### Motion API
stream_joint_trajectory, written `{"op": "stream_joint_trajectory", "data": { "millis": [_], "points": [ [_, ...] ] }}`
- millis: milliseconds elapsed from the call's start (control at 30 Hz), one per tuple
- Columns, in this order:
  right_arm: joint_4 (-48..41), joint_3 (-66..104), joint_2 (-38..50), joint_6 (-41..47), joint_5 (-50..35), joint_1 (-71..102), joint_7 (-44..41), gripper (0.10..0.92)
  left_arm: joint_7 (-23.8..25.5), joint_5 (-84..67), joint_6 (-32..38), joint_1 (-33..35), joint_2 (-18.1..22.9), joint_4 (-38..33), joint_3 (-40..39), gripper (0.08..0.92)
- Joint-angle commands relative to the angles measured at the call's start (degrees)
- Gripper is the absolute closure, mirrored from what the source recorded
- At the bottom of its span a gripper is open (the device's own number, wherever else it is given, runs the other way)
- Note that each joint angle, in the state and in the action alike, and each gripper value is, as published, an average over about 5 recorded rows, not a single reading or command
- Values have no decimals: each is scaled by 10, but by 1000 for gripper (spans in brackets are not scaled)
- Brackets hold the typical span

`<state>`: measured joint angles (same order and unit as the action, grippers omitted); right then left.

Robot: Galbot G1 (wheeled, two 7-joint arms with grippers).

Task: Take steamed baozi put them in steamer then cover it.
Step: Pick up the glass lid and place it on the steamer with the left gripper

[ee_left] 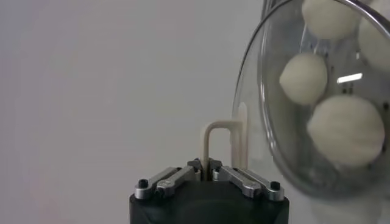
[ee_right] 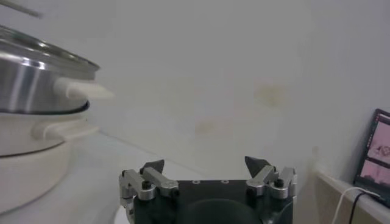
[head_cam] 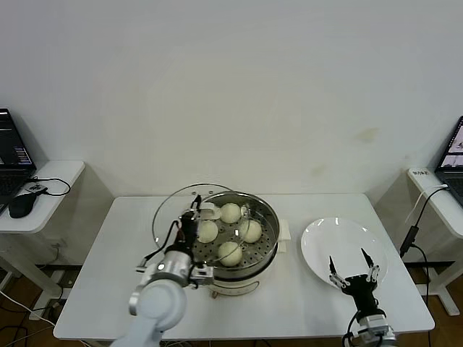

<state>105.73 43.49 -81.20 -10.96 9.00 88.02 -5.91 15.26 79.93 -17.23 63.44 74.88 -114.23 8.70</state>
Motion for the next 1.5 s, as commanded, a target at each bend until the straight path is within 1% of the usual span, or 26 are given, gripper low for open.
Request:
{"op": "stream_joint_trajectory", "data": {
  "millis": [33, 200, 733, 967, 1500],
  "points": [
    [-7, -1, -4, -6, 16, 3, 5, 203, 15, 56, -7, -25, 79, 47, -49, 865],
    [-8, -1, -5, -9, 16, 5, 6, 202, 11, 72, 0, -27, 94, 64, -51, 865],
    [-10, 2, -1, -11, 12, 6, 6, 203, 2, 87, 10, -31, 112, 102, -51, 865],
    [-12, 2, 1, -11, 12, 6, 5, 203, 2, 90, 11, -32, 116, 105, -52, 865],
    [-10, -6, 1, -10, 14, 6, 3, 202, 16, 82, 12, -29, 106, 84, -56, 865]
  ]
}}
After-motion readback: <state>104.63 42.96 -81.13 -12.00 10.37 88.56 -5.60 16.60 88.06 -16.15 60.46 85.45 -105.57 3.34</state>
